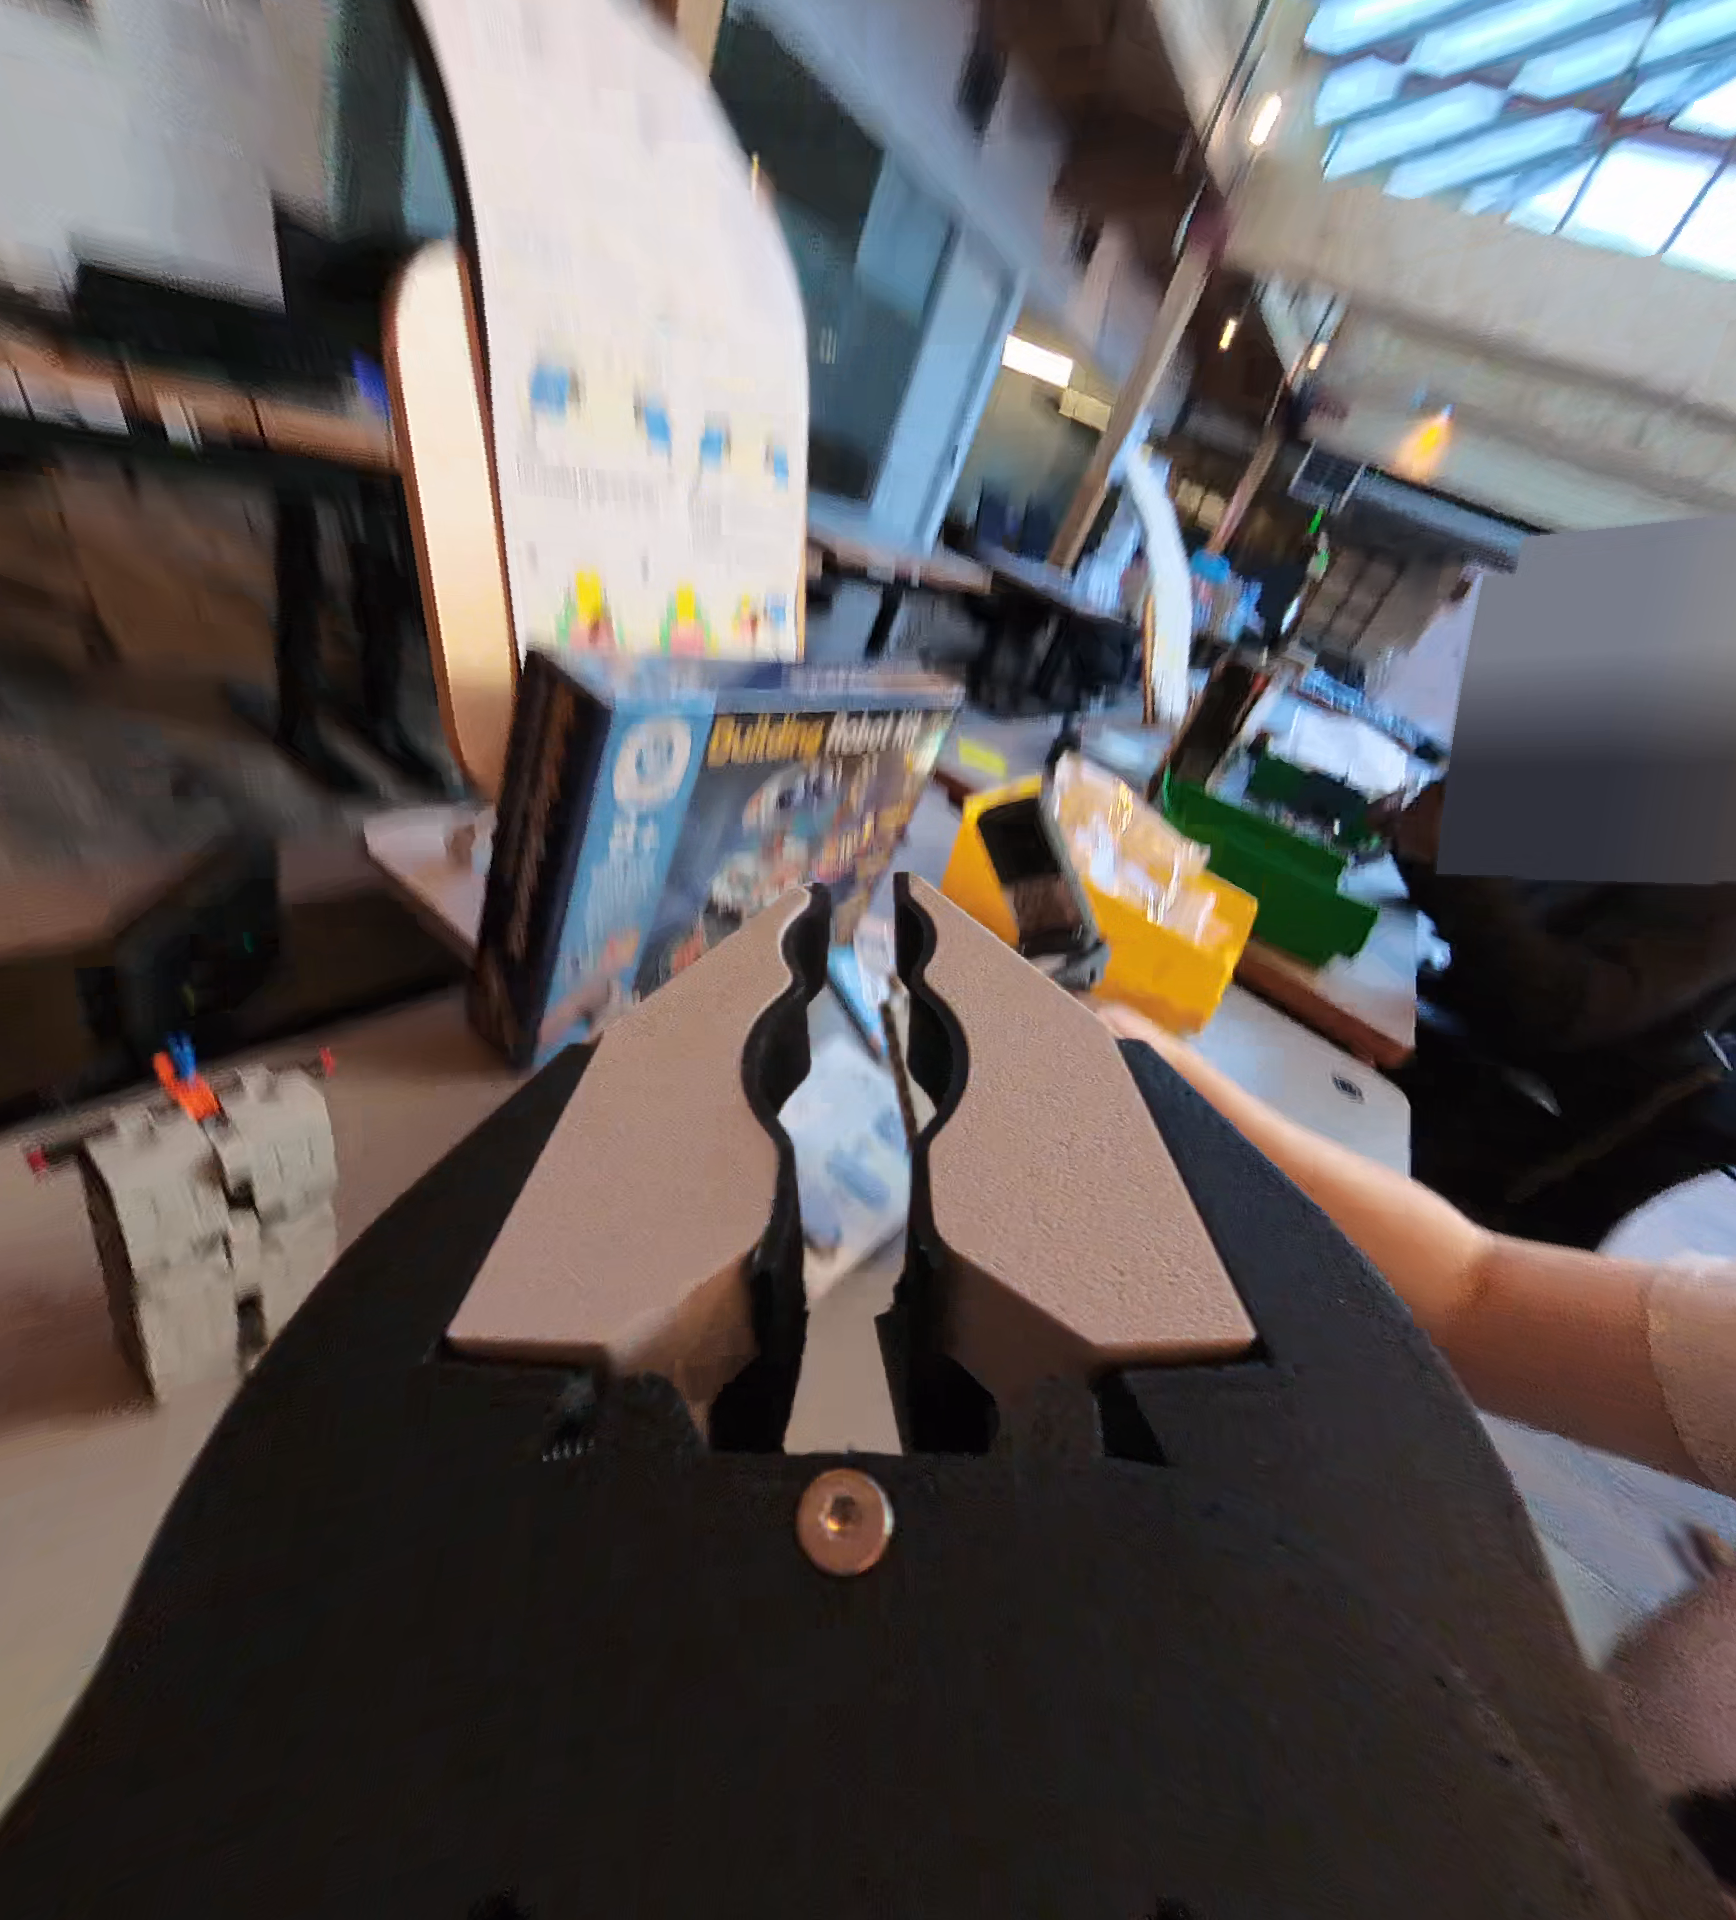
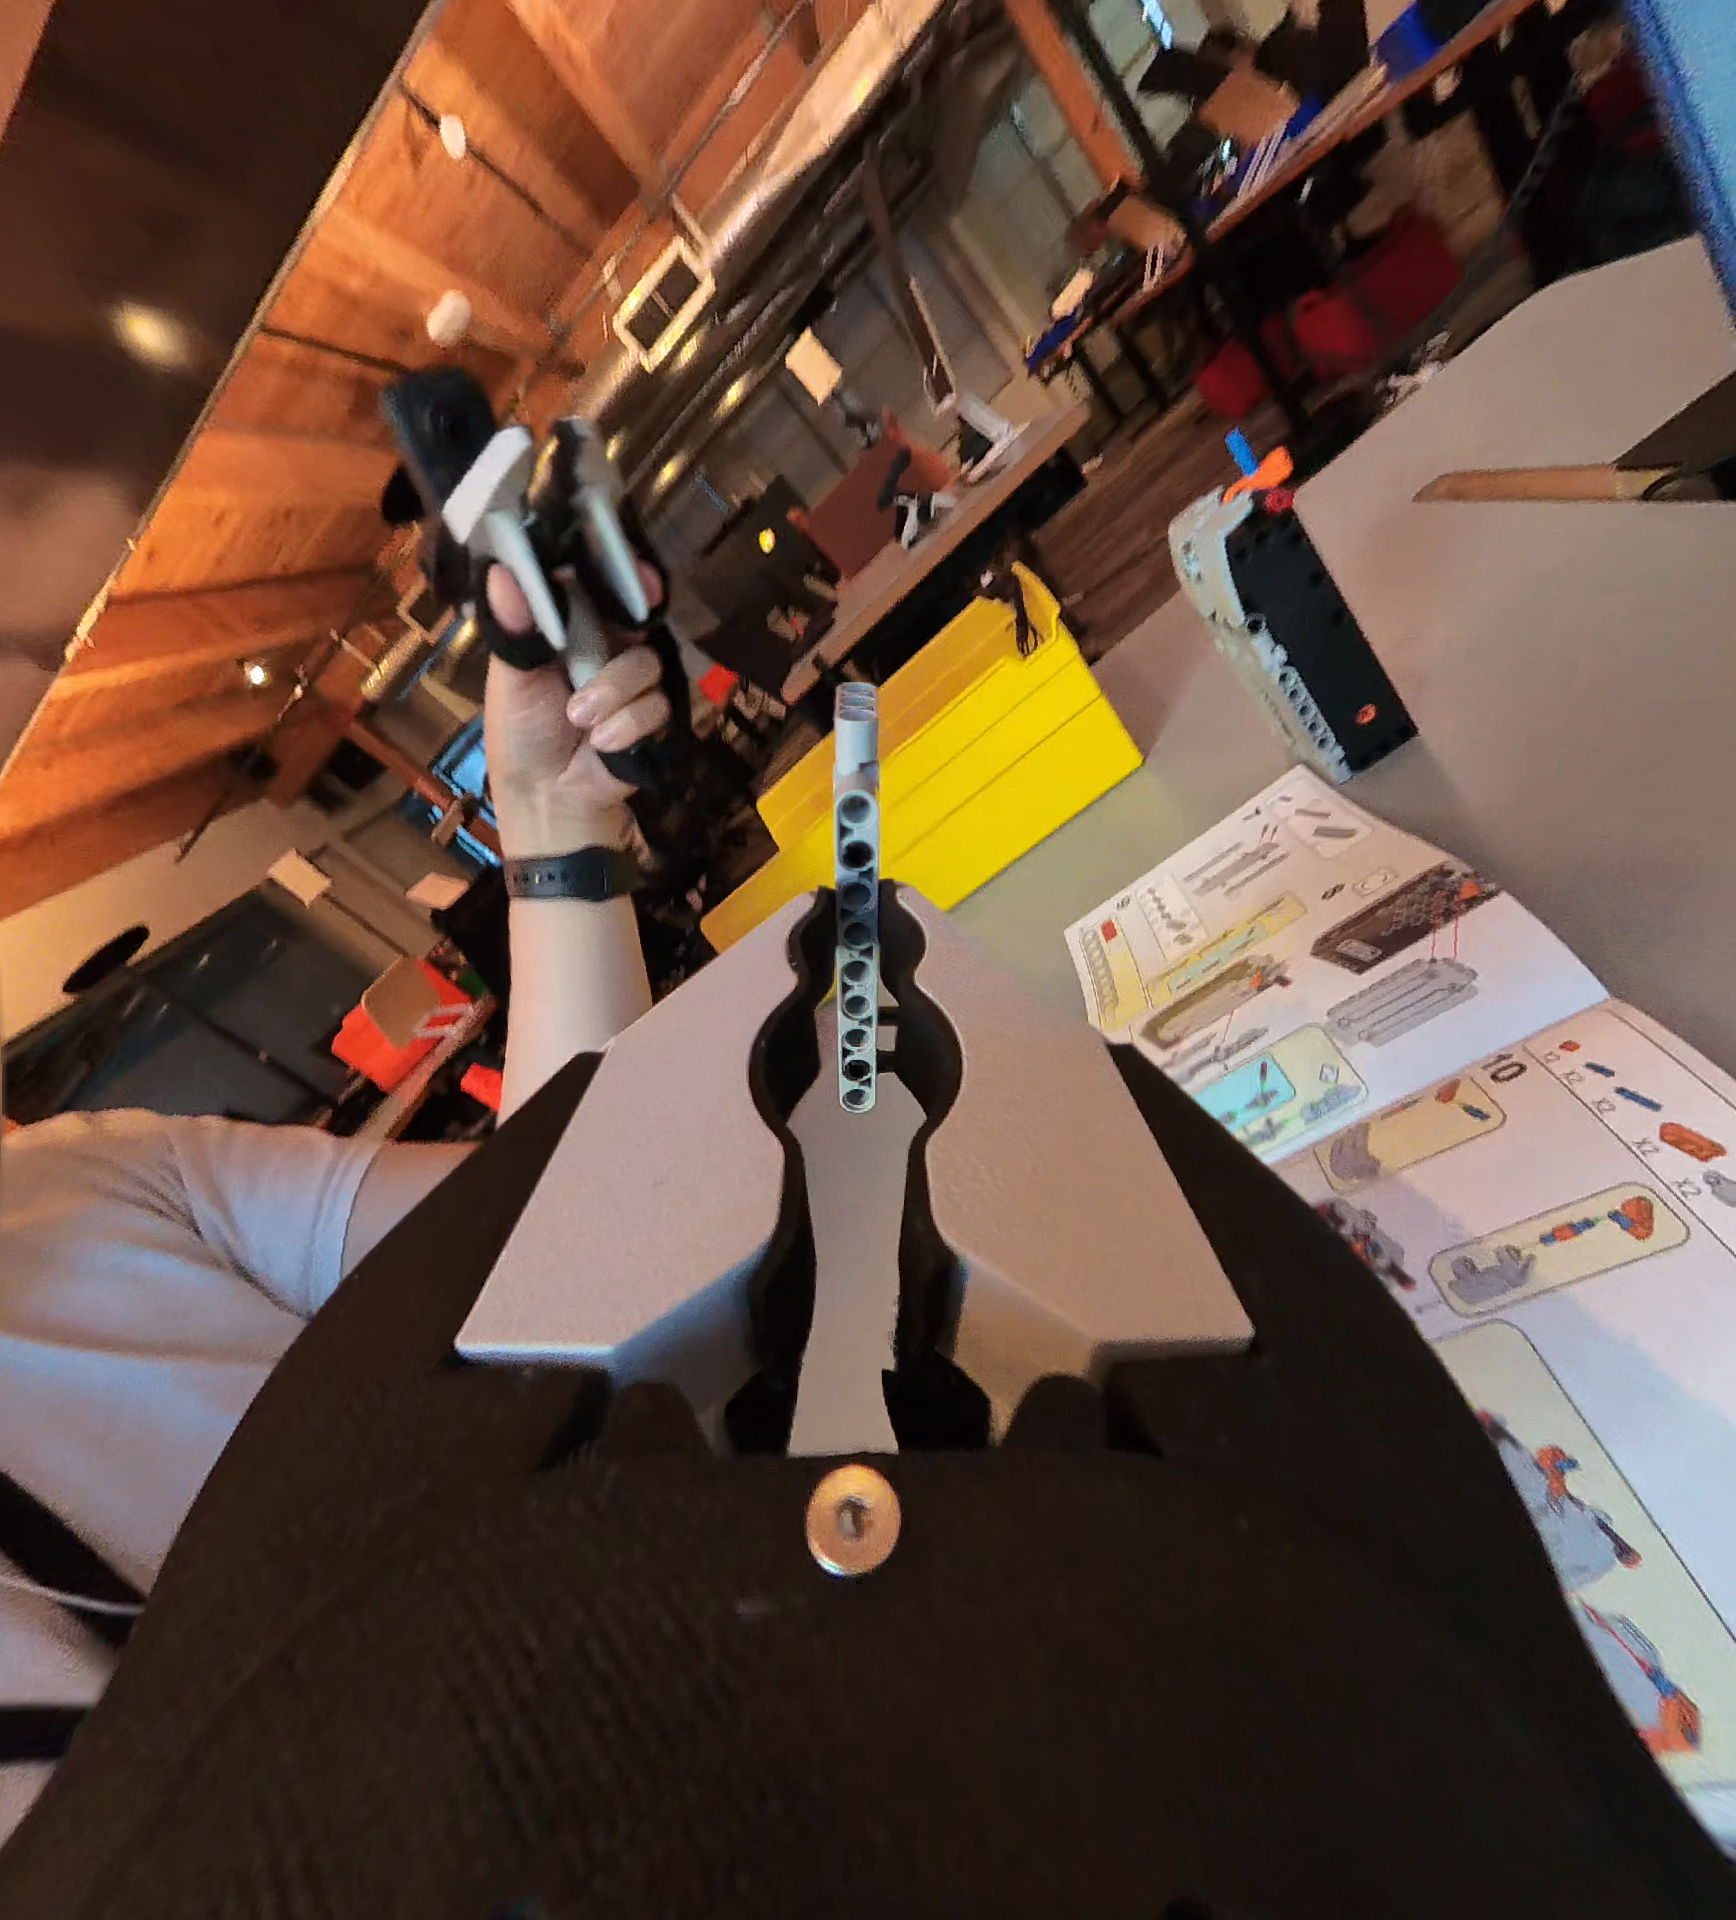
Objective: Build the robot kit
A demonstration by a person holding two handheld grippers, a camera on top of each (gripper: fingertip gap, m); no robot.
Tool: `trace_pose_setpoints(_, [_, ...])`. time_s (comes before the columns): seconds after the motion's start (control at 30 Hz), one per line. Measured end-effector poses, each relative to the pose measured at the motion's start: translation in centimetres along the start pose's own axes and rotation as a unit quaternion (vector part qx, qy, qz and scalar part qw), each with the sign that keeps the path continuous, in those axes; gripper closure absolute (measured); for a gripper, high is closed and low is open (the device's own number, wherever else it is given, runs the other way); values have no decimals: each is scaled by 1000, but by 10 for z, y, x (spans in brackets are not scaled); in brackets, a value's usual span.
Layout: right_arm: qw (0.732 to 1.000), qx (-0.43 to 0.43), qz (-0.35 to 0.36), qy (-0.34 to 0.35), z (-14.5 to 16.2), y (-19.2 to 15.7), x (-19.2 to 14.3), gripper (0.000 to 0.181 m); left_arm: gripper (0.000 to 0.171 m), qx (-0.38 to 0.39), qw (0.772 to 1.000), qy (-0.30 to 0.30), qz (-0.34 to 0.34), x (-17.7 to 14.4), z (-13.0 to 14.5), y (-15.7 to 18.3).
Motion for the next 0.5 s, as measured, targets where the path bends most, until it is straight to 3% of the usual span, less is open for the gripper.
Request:
trace_pose_setpoints(0.1, [999,0,-12,40,-7,-4,5,175,162,40,996,78,-5,-24,-26,12])
trace_pose_setpoints(0.23, [998,-42,-12,47,-10,-14,13,175,160,65,993,16,-96,-31,-15,-2])
trace_pose_setpoints(0.33, [996,-76,-15,53,-14,-23,17,175,158,42,991,-33,-126,-34,-5,-8])
trace_pose_setpoints(0.5, [994,-94,19,44,-13,-15,15,175,151,42,989,-29,-141,-45,-9,-8])
Point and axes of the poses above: each gripper's, where its closed fingertips meet, x out along the fingers, z out of its underside, y = z × x across the jaws, the point moved 2 cm from there along -x, back along the fingers, and after that the axes turned 7 degrees about -z, right-handed, at the moved point
